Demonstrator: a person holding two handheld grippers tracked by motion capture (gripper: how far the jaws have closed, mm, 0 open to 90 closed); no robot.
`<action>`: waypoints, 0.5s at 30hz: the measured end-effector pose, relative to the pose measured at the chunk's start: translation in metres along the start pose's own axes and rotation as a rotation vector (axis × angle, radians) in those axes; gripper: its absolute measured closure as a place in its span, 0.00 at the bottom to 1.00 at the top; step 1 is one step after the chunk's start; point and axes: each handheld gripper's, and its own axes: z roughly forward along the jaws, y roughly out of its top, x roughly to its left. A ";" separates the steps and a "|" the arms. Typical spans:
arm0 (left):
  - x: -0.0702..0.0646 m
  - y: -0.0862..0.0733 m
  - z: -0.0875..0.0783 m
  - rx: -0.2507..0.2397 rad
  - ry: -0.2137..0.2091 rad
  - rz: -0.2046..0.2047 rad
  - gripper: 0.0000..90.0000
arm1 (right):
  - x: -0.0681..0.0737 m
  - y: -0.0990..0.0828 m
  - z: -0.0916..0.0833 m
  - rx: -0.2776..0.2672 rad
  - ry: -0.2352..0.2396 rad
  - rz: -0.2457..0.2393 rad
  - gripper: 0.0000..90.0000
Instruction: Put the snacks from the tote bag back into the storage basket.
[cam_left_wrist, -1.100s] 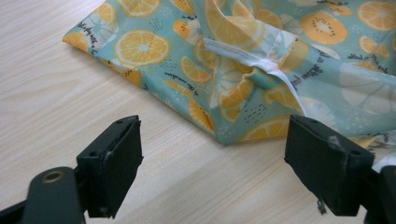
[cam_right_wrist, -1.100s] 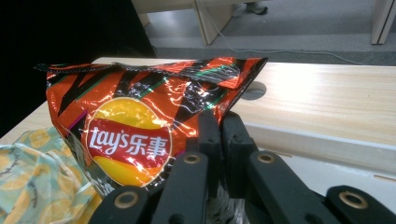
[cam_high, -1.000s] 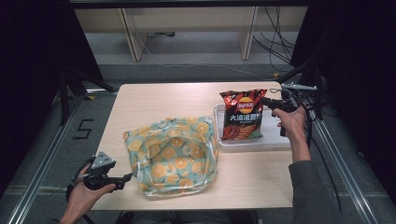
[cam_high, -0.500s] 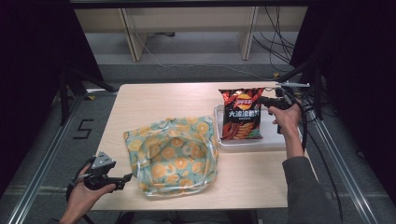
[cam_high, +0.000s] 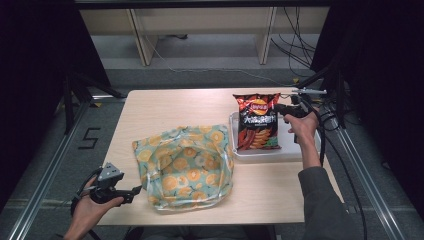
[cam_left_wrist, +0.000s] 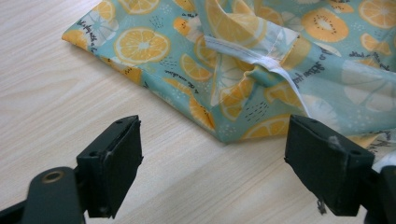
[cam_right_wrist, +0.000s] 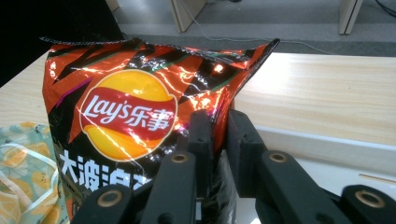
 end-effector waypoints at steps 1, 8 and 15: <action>0.000 0.000 -0.001 0.005 0.005 0.010 0.21 | 0.000 -0.001 0.001 -0.007 -0.003 0.000 0.89; 0.003 0.000 -0.003 0.010 0.010 0.002 0.21 | 0.000 -0.003 0.003 0.017 -0.001 0.025 0.85; 0.003 0.000 -0.003 0.010 0.016 0.003 0.21 | 0.002 -0.005 0.000 0.011 0.004 -0.005 0.83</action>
